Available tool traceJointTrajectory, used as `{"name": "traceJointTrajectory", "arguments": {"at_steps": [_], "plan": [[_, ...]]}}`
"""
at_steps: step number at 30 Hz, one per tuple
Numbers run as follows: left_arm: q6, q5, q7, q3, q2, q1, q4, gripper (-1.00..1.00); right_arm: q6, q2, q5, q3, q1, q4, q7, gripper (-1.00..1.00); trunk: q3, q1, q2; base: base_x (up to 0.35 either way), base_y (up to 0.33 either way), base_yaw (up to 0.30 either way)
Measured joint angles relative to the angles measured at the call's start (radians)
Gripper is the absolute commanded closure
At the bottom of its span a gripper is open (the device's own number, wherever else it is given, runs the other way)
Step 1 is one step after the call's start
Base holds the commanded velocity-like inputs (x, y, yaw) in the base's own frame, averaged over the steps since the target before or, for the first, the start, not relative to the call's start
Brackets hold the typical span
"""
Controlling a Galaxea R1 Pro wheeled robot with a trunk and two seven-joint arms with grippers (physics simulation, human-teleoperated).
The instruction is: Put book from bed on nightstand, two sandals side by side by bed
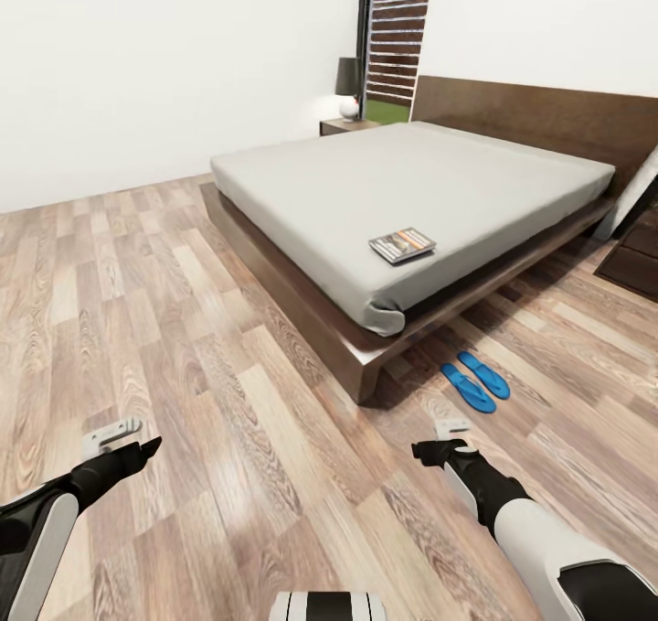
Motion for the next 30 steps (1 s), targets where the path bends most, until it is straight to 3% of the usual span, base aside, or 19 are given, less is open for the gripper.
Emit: {"name": "traceJointTrajectory", "arguments": {"at_steps": [10, 11, 13, 30], "plan": [[0.005, -0.003, 0.002, -0.010, 0.000, 0.000, 0.000, -1.00, -0.001, 0.000, 0.000, 0.001, 0.000, 0.000, 0.000, -1.00, 0.032, -0.005, 0.002, 0.051, 0.008, -0.019], [0.005, -0.005, 0.005, -0.036, 0.000, 0.000, 0.000, -1.00, -0.001, 0.000, 0.000, 0.001, 0.000, 0.000, 0.000, -1.00, 0.036, -0.006, 0.003, 0.285, -0.069, -0.001], [0.006, -0.007, 0.006, -0.043, 0.000, 0.000, 0.000, -1.00, -0.001, 0.000, 0.000, 0.001, 0.000, 0.000, 0.000, -1.00, 0.044, -0.007, 0.004, 0.297, -0.072, -0.001], [0.006, -0.009, 0.007, -0.054, 0.003, 0.000, 0.001, -1.00, -0.001, 0.000, 0.000, 0.002, 0.000, -0.001, 0.000, -1.00, 0.098, -0.072, 0.122, 0.276, -0.066, -0.039]]}}
